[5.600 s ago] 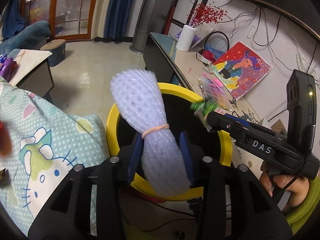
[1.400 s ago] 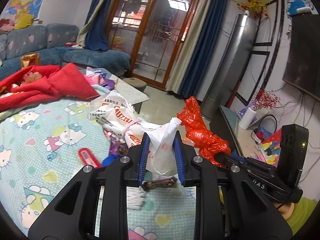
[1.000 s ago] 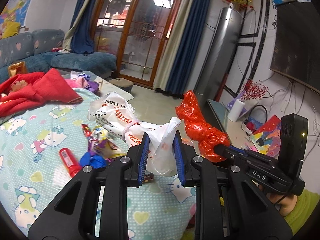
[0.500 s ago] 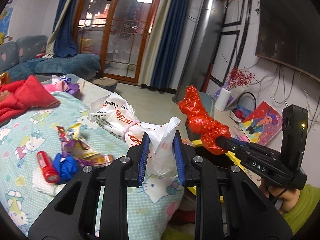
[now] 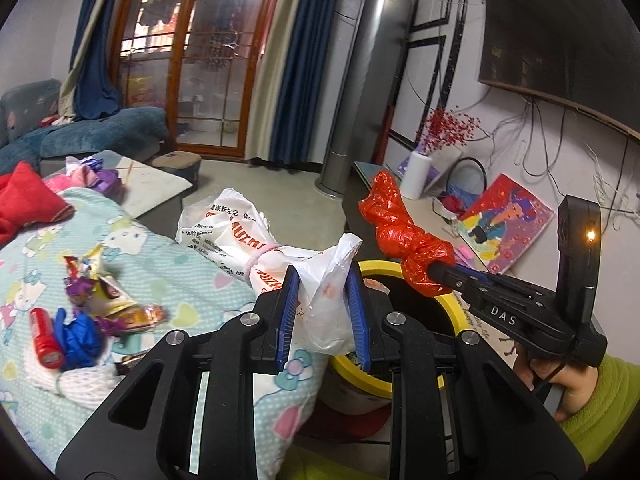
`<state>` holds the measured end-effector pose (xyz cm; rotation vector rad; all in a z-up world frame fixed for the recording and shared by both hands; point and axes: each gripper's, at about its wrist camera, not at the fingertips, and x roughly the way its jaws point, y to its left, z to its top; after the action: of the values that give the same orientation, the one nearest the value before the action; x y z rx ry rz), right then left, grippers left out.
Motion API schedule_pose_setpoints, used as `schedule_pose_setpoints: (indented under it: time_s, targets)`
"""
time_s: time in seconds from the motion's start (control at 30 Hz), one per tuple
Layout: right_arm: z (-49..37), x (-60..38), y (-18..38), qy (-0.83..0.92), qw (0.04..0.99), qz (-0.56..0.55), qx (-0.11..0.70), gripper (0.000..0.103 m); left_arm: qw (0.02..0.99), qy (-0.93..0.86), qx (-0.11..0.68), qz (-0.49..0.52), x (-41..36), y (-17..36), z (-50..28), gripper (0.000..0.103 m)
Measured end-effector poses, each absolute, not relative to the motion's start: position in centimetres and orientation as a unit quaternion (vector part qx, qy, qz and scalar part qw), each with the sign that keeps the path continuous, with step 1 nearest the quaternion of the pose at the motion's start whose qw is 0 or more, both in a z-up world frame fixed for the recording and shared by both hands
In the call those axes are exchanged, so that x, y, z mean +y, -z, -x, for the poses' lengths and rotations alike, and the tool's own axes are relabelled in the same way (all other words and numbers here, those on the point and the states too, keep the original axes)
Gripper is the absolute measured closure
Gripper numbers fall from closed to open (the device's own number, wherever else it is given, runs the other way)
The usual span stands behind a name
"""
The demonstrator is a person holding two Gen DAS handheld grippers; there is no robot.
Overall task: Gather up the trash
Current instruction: 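Carry the white bag and red bag over the yellow bin with both tools, then open both tools to drop the bags into the bin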
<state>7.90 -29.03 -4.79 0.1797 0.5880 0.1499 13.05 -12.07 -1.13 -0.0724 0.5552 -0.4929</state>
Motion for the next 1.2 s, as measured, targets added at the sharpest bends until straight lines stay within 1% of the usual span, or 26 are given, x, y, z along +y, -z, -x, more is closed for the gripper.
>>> schedule_pose_setpoints:
  time_s: [0.37,0.7,1.2]
  targets:
    - [-7.4,-32.2,6.6,-0.027,0.948,-0.098,0.301,0.087,0.921,0.277,0.274,0.013,-15.9,2.3,-13.5,0.085]
    - [-7.6,-35.6,9.3,0.02,0.937,-0.11,0.33,0.087,0.905,0.299,0.303,-0.005,-19.0,4.5,-14.8,0.085]
    - [-8.5,-38.7,13.3,0.037,0.913,-0.138,0.383,0.086,0.881,0.325,0.342,-0.031,-22.5,7.4,-16.7,0.085]
